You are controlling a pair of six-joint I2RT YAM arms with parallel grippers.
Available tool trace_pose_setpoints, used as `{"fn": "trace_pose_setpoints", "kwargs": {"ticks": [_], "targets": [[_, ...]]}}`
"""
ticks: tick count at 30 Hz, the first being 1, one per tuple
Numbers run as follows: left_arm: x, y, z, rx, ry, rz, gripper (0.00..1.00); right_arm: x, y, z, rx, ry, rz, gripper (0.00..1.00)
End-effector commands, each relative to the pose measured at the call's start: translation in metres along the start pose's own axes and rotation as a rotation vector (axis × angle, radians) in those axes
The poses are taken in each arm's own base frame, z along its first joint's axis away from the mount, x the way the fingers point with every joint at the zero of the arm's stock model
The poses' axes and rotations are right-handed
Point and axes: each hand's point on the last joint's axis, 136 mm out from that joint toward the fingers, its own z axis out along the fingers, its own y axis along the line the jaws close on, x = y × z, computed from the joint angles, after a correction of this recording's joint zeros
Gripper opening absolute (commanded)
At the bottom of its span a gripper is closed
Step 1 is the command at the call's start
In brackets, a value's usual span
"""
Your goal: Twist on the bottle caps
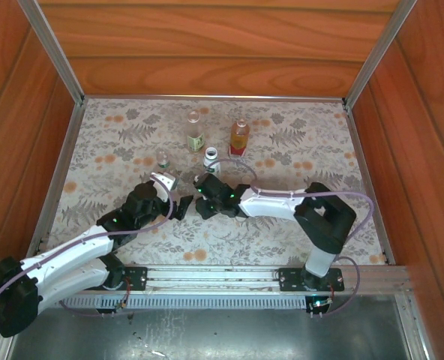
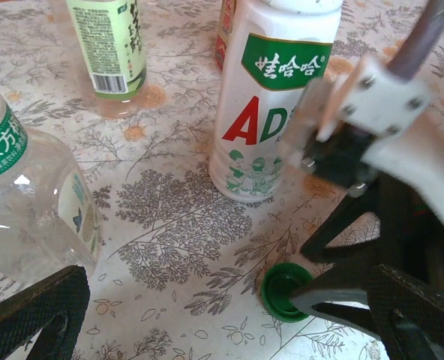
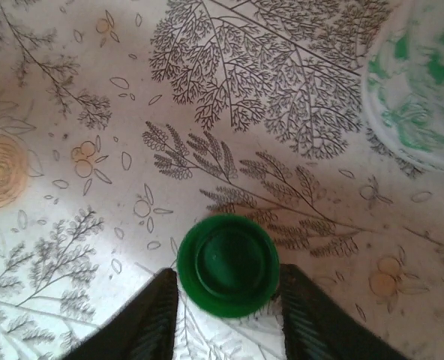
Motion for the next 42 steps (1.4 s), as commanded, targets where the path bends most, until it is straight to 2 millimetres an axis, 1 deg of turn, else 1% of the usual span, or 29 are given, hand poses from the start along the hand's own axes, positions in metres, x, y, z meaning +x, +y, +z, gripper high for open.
{"fn": "trace_pose_setpoints", "kwargs": {"ticks": [1,5,8,10,15,18,20,22,24,26,29,35,42], "targets": [[0.004,0.006,-0.004,-0.03,0.006,-0.023,1.0,0.001,-0.01,0.007,0.042,0.028,0.031,0.3],[0.003,0.007,-0.005,-0.035,0.002,-0.024,1.0,0.005,-0.016,0.012,0.071,0.043,0.033,0.27],[0.003,0.007,-0.005,-0.034,0.004,-0.021,1.0,0.011,-0.023,0.014,0.101,0.063,0.036,0.21],[0.003,0.007,-0.005,-0.033,0.006,-0.021,1.0,0.013,-0.026,0.015,0.119,0.07,0.038,0.21],[0.003,0.007,-0.005,-0.033,0.005,-0.022,1.0,0.012,-0.024,0.011,0.106,0.066,0.033,0.21],[0.003,0.007,-0.005,-0.033,0.006,-0.02,1.0,0.005,-0.015,0.0,0.051,0.031,0.032,0.26],[0.002,0.006,-0.005,-0.031,0.007,-0.02,1.0,0.001,-0.013,-0.008,0.036,0.005,0.043,0.26],[0.002,0.006,-0.005,-0.029,0.006,-0.019,1.0,0.001,-0.018,-0.013,0.056,-0.017,0.064,0.26],[0.003,0.006,-0.005,-0.029,0.008,-0.019,1.0,0.003,-0.026,-0.014,0.092,-0.024,0.086,0.27],[0.003,0.005,-0.004,-0.027,0.009,-0.017,1.0,0.01,-0.035,-0.01,0.132,-0.01,0.106,0.27],[0.002,0.005,-0.005,-0.022,0.007,-0.017,1.0,0.015,-0.038,-0.004,0.144,0.011,0.117,0.26],[0.003,0.004,-0.005,-0.018,0.009,-0.019,1.0,0.022,-0.041,0.007,0.155,0.047,0.12,0.19],[0.004,0.002,-0.005,-0.005,0.012,-0.02,1.0,0.026,-0.043,0.009,0.158,0.063,0.126,0.03]]}}
